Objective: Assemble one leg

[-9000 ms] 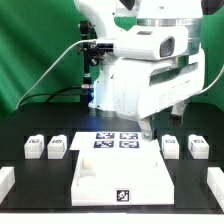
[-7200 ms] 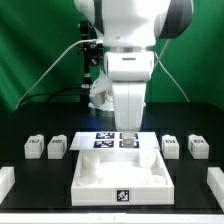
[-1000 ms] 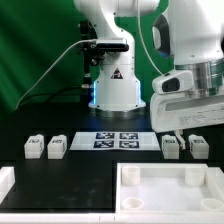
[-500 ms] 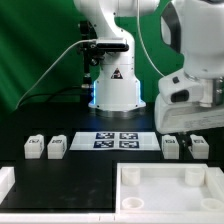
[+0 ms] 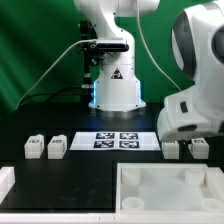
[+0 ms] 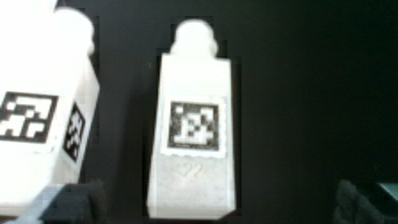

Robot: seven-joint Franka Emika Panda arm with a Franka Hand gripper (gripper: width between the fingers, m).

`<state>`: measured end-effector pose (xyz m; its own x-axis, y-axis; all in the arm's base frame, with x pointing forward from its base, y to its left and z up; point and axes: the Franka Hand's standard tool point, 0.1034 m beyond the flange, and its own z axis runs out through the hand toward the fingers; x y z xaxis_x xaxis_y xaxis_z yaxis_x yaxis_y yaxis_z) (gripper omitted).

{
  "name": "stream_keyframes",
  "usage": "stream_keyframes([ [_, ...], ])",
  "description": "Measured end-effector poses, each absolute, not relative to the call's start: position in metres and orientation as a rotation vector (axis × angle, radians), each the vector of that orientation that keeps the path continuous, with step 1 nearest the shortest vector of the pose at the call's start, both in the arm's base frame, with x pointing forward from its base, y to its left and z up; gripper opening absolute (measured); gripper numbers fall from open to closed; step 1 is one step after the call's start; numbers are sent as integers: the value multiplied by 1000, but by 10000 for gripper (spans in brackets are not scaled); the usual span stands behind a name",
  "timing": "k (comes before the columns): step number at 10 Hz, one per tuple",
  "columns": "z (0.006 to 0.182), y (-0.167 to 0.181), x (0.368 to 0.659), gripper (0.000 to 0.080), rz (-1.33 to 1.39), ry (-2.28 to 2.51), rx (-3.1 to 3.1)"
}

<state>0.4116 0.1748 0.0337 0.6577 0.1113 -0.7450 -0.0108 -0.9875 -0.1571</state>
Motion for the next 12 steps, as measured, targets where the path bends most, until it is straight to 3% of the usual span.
stream_keyframes([
  [6,13,180,383,649,1338,-49,-2717],
  [9,12,180,383,629,1338,-47,-2717],
  [11,12,180,383,295,1338,-46,-2717],
  [12,12,180,383,295,1339,-46,-2716],
])
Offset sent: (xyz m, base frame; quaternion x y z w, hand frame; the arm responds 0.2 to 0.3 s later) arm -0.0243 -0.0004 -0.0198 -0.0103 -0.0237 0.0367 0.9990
